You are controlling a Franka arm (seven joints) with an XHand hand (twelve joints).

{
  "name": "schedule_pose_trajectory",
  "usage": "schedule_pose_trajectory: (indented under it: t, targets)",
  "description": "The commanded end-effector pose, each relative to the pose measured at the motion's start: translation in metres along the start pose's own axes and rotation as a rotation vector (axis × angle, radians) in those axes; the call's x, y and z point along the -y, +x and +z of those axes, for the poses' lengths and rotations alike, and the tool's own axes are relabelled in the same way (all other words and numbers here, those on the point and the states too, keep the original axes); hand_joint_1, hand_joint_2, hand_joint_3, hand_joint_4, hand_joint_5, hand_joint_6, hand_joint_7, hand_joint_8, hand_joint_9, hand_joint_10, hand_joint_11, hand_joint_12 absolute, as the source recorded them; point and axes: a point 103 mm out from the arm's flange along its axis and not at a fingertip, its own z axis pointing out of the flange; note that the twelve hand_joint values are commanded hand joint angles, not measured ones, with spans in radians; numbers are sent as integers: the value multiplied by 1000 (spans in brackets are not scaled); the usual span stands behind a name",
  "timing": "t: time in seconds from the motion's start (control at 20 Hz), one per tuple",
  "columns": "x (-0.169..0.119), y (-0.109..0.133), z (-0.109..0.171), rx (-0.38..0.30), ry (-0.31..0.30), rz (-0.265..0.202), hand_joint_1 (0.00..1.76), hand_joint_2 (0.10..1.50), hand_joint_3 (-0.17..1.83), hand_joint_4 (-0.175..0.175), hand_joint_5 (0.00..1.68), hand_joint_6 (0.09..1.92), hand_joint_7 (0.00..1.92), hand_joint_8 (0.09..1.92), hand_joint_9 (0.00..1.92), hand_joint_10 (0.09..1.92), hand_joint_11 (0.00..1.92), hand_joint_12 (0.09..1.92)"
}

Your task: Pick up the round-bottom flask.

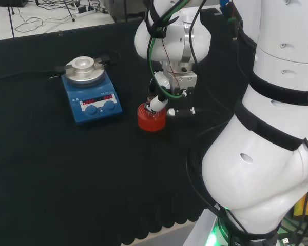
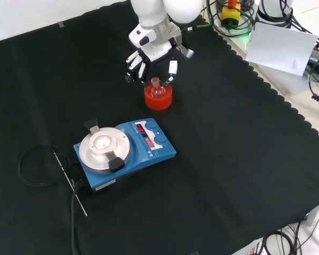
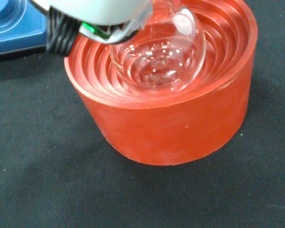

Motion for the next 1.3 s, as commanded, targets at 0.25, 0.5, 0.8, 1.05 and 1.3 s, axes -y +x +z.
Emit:
schedule_pose_trajectory:
  t: [0.25,0.5,0.8,1.05,1.3]
  targets:
    - [2,-4,1,-7,15,4,974,612,663,-79,851,813,192,720,476,706,177,1392]
    - [2,-3,0,-12,6,0,959,605,660,-82,842,845,181,720,469,705,174,1392]
    - [1,0,-2,-9,1,-6,953,607,659,-86,888,856,180,722,468,707,172,1394]
    - [1,2,-2,23,-8,1,1042,702,584,84,1081,820,225,732,497,707,187,1392]
    - [1,2,-7,38,8,25,1120,666,686,132,1207,799,309,723,556,675,235,1371]
